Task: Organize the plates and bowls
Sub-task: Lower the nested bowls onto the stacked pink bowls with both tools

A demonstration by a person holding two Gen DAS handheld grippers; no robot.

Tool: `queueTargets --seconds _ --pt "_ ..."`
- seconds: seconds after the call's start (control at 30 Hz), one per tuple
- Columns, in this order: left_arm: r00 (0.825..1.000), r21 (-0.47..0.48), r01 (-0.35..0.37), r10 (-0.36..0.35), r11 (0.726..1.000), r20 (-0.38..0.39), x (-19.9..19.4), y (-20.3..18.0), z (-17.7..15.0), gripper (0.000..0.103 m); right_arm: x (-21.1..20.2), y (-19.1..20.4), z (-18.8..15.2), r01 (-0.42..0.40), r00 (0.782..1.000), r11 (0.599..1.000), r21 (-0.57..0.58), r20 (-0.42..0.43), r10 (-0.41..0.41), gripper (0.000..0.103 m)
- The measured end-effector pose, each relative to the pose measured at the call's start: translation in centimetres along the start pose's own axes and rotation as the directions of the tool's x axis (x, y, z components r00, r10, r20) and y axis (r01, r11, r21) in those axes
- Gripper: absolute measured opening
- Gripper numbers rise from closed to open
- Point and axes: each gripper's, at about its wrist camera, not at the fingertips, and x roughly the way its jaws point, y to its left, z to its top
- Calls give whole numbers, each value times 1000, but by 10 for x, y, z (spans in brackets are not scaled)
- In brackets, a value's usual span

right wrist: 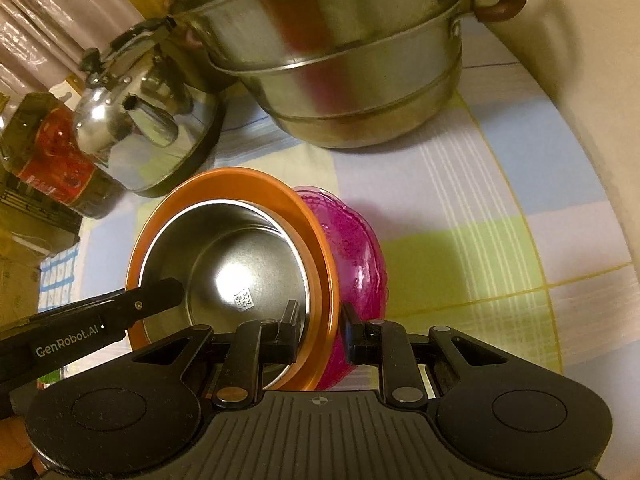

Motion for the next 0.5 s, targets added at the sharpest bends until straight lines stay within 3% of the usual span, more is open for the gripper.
queueTargets --seconds 0.5 --pt "1000 -57 -13 11 998 -30 36 14 1 21 37 -5 11 28 999 1000 -6 -28 -28 21"
